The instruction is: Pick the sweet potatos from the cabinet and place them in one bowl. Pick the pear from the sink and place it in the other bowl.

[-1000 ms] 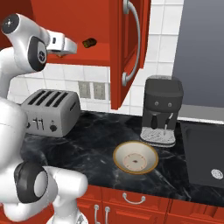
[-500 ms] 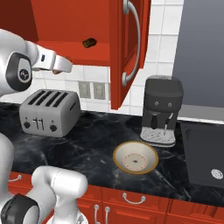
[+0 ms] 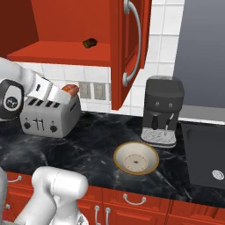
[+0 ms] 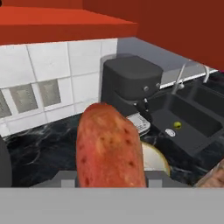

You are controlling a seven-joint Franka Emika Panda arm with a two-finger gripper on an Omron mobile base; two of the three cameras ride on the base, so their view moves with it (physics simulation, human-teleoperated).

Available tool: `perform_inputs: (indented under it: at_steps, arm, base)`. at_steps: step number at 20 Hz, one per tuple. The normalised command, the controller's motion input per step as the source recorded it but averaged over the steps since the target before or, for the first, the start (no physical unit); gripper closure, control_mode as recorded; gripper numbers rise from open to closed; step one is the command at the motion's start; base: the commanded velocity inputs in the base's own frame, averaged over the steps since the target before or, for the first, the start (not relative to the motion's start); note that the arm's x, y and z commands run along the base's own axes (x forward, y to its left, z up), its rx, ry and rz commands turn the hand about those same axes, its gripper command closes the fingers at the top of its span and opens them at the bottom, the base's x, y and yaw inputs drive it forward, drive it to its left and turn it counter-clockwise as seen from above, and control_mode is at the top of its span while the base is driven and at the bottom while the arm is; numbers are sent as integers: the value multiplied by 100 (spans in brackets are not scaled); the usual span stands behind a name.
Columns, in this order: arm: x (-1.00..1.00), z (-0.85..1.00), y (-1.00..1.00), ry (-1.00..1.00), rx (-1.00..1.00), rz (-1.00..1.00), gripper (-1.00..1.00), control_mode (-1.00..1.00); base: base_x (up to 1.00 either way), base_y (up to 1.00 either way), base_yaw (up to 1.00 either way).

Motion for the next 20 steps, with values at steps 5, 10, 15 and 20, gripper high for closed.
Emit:
perform_inputs:
  at_steps: [5, 10, 15, 20]
  arm:
    - [-6, -44, -69, 15, 0, -22, 100, -100]
    - [28, -51, -65, 11, -1, -22, 100, -100]
    - [9, -74, -55, 6, 0, -19, 100, -100]
    - [3, -62, -47, 0, 0, -18, 100, -100]
  base:
    - [0, 0, 0]
    - [0, 0, 0]
    - [0, 0, 0]
    - [0, 0, 0]
